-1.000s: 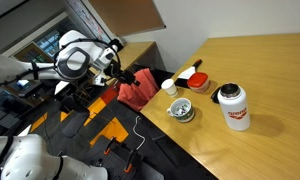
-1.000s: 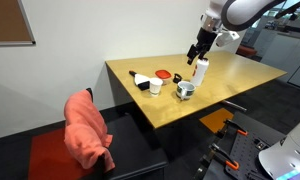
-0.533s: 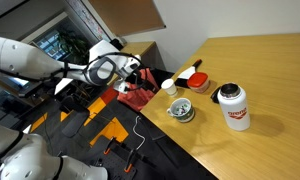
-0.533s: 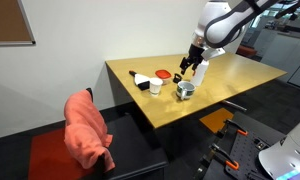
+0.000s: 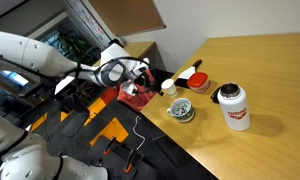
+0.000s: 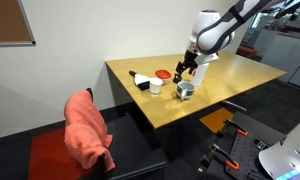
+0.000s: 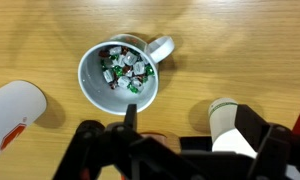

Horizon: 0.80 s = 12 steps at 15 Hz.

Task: Pour out the contents of the mug onto the table

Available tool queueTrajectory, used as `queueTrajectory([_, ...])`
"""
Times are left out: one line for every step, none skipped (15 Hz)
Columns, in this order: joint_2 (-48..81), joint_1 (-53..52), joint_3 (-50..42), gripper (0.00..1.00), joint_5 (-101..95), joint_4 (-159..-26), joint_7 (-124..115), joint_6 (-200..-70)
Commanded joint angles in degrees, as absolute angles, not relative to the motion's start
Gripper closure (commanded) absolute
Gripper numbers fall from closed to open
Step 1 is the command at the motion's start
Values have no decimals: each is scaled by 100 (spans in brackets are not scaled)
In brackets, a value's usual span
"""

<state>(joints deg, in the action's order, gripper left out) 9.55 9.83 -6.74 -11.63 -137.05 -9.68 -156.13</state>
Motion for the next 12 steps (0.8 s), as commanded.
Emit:
queueTrajectory([1251,809,-871,0,-1058,-13365,-1187,-15525])
queueTrajectory([1414,802,-898,0,-966,-13198,-1278,-15504])
queueTrajectory([1550,784,-933,0,-900,-13045,-1407,-15445])
queueTrajectory([1721,803,-916,0,-698,-12872,-1408,-15387])
queueTrajectory([1872,813,-909,0,-535,-12725,-1415,-15365])
queueTrajectory([2045,796,-939,0,-450,-12566,-1462,-15347])
queueTrajectory([2223,755,-1001,0,-405,-12404,-1570,-15314])
queueTrajectory([2391,708,-1076,0,-393,-12253,-1672,-15300])
queueTrajectory([2546,693,-1105,0,-341,-12114,-1740,-15266])
queueTrajectory([2699,655,-1167,0,-335,-11989,-1845,-15251])
queueTrajectory([2847,626,-1218,0,-311,-11870,-1925,-15241])
queueTrajectory([2962,620,-1236,0,-256,-11780,-1963,-15223])
